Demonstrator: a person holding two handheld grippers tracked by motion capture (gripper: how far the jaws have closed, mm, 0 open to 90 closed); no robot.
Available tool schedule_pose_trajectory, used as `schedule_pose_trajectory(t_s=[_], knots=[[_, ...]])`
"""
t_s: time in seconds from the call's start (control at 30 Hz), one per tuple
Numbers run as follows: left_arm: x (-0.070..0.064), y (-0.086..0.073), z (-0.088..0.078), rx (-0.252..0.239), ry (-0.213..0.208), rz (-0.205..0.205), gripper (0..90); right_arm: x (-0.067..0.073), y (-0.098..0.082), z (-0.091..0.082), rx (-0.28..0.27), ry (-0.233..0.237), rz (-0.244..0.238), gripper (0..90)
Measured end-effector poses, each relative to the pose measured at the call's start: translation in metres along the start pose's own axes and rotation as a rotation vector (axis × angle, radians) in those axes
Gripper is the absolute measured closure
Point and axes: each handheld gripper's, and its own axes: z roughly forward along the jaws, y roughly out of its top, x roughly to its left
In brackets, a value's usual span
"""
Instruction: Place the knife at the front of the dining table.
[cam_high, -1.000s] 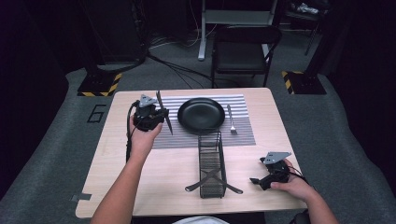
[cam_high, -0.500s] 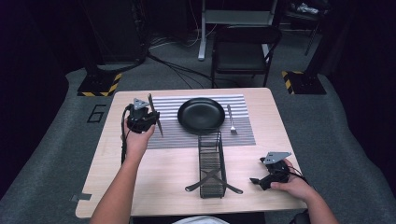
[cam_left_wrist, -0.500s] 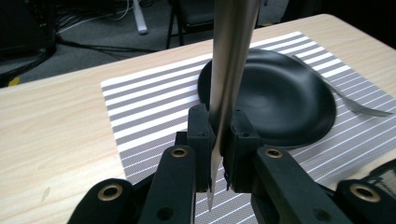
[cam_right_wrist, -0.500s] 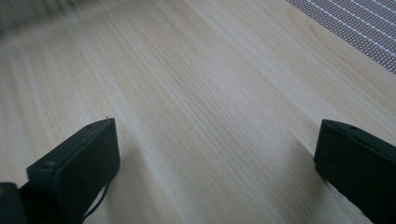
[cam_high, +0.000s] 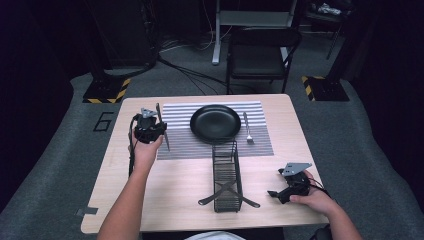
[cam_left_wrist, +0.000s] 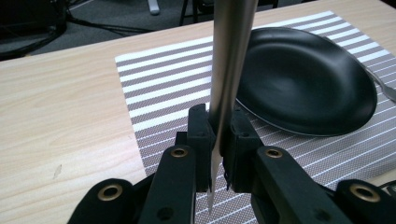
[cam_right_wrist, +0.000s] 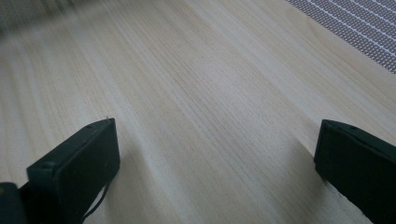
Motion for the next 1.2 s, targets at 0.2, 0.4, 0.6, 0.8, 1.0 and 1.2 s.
schedule_pose_trajectory(t_s=[0.2, 0.4, 0.6, 0.8, 1.0, 1.2], knots=[[0.001, -0.001, 0.009, 0.003, 0.003, -0.007, 82.3, 0.000, 0.000, 0.000, -0.001, 0.000, 0.002, 0.0], [0.002, 0.002, 0.020, -0.018, 0.007, -0.015, 82.4, 0.000, 0.000, 0.000, -0.001, 0.001, 0.001, 0.0], [0.006, 0.002, 0.031, -0.046, 0.009, -0.046, 82.4, 0.000, 0.000, 0.000, -0.002, 0.001, 0.001, 0.0], [0.011, 0.003, 0.042, -0.056, 0.007, -0.068, 82.5, 0.000, 0.000, 0.000, -0.003, 0.000, 0.002, 0.0], [0.010, 0.005, 0.056, -0.065, -0.003, -0.084, 82.5, 0.000, 0.000, 0.000, -0.004, -0.002, 0.002, 0.0], [0.009, 0.005, 0.066, -0.075, 0.002, -0.106, 82.6, 0.000, 0.000, 0.000, -0.004, 0.001, 0.003, 0.0]])
